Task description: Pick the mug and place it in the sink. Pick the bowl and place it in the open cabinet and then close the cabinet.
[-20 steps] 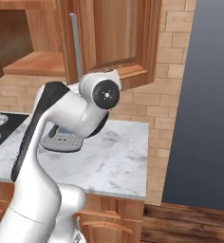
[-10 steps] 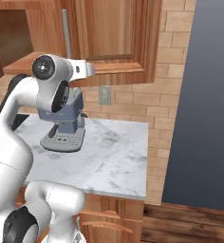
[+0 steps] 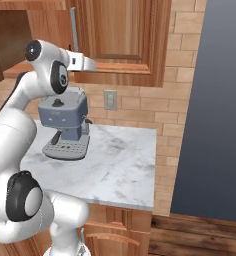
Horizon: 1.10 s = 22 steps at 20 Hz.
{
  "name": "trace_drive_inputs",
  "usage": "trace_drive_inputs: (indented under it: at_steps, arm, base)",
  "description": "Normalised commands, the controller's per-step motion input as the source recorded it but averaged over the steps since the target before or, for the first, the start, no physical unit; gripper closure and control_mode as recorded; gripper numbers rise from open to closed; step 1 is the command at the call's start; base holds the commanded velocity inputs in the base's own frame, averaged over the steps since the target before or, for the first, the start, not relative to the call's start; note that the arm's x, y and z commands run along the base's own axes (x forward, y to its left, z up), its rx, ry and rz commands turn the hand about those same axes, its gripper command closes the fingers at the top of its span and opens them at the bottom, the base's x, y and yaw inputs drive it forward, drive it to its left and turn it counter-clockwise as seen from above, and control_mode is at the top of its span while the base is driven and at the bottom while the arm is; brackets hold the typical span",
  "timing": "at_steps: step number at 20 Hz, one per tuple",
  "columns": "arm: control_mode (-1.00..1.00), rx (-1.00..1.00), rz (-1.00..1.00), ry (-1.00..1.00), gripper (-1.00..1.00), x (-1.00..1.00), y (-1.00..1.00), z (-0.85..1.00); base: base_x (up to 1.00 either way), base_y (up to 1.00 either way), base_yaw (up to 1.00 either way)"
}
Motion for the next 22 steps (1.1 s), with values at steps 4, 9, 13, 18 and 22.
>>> trace_drive_inputs:
  at_steps: [4, 9, 13, 18, 22]
  arm:
    - [-1.0, 0.05, -0.11, -0.13, -1.0, 0.67, 0.01, -0.33]
    - [-1.0, 0.02, 0.0, -0.02, -1.0, -0.24, 0.0, -0.03]
    - [-1.0, 0.06, 0.0, -0.13, -1.0, -1.0, 0.0, 0.0]
    - [-1.0, 0.0, 0.0, -0.22, -1.0, -1.0, 0.19, 0.02]
    - [-1.0, 0.0, 0.02, -0.09, -1.0, -1.0, 0.34, 0.15]
  base:
    - [0.0, 0.0, 0.0]
    - [0.0, 0.0, 0.0]
    - [0.0, 0.0, 0.0]
    - [0.0, 0.0, 0.0]
    - [0.0, 0.0, 0.0]
